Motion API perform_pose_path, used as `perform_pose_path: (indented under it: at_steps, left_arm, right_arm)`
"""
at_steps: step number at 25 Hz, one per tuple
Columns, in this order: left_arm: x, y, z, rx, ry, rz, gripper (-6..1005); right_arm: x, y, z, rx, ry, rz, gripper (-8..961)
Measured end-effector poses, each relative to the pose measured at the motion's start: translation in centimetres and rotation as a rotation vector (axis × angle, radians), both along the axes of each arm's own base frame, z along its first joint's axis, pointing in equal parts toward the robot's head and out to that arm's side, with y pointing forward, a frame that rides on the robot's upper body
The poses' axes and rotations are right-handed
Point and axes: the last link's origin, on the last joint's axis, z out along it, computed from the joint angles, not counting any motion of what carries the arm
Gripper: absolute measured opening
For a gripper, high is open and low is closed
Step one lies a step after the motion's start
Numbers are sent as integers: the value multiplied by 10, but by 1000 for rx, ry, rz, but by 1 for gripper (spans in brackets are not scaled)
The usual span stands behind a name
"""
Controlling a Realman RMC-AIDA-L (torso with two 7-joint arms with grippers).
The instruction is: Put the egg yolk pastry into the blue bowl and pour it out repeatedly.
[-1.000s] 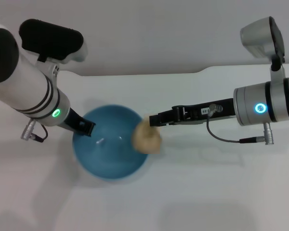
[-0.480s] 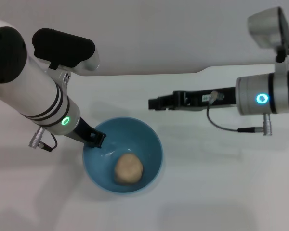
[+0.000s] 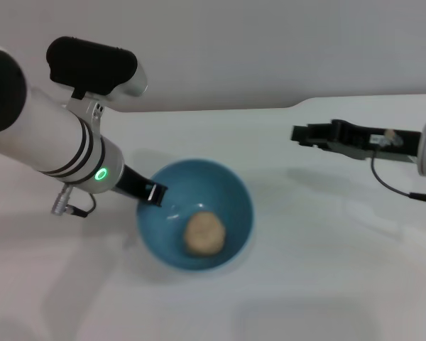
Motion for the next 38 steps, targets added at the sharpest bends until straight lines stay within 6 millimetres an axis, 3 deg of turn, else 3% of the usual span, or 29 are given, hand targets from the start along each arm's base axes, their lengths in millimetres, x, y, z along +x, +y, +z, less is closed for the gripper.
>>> perform_pose_path:
  at_steps: [10,17,23,27,31,38]
  left_arm:
    - [-9,-4,3,235,-246,-182,-1]
    - [-18,-22,0,480,-355,-336,0]
    - [-29,-50,-10,695,-391,-544,0]
    - [-35,-60,-17,747,-404,-614,0]
    - [-43,-80,-29,813,-434,-817,0]
    - [-48,-87,-31,842,-455,-857,0]
  right_arm:
    - [26,-5,13,69,22,-97,194]
    - [25,-1,16,76,22,-97,195]
    - [24,1,17,80,17,-95,196]
    - [24,1,17,81,17,-96,197]
    - [24,1,17,82,16,-97,198]
    - [24,1,14,74,24,-100,199]
